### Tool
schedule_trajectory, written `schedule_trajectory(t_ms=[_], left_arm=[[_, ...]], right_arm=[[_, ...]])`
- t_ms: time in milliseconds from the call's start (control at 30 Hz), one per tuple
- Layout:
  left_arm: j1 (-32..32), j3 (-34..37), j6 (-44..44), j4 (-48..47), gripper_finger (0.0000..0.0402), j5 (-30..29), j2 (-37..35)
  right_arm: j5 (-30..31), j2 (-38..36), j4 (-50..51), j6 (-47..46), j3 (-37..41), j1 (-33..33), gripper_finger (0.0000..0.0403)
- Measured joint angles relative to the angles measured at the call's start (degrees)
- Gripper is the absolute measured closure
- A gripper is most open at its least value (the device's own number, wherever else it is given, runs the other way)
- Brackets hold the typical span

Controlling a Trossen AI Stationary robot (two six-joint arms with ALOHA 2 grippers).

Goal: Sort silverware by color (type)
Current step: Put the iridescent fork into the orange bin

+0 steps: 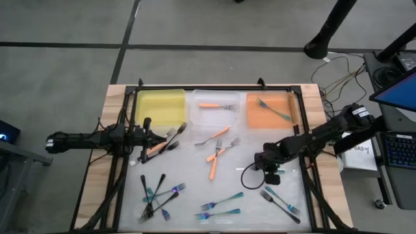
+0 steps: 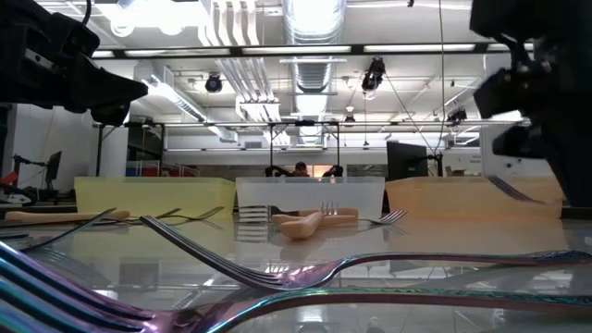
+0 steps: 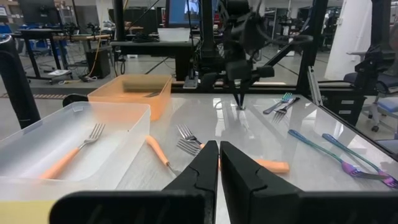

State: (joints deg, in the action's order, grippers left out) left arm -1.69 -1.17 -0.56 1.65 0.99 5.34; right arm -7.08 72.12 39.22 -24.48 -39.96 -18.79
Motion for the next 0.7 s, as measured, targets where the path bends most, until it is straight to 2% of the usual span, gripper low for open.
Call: schedule_trajectory(t_ms=[200,333,500,700], left_arm=[[0.0,0.0,0.0,0.0,0.0402,0.0,0.0],[0.0,0.0,0.0,0.0,0.0402,0.0,0.0],[0.0,0.0,0.0,0.0,0.0402,0.0,0.0],[0.0,0.0,0.0,0.0,0.0402,0.0,0.0]], right_arm=[[8.7,-0.3,8.1,7.2,-6.8,2.8,0.0394],[13.6,-0.3,16.4,13.8,-10.7,8.0,0.0394],[17.4,-0.3,22.0,23.2,-13.9,19.3,0.0394],[17.4,-0.1,22.4,35.7,-16.3,38.0,0.0394]])
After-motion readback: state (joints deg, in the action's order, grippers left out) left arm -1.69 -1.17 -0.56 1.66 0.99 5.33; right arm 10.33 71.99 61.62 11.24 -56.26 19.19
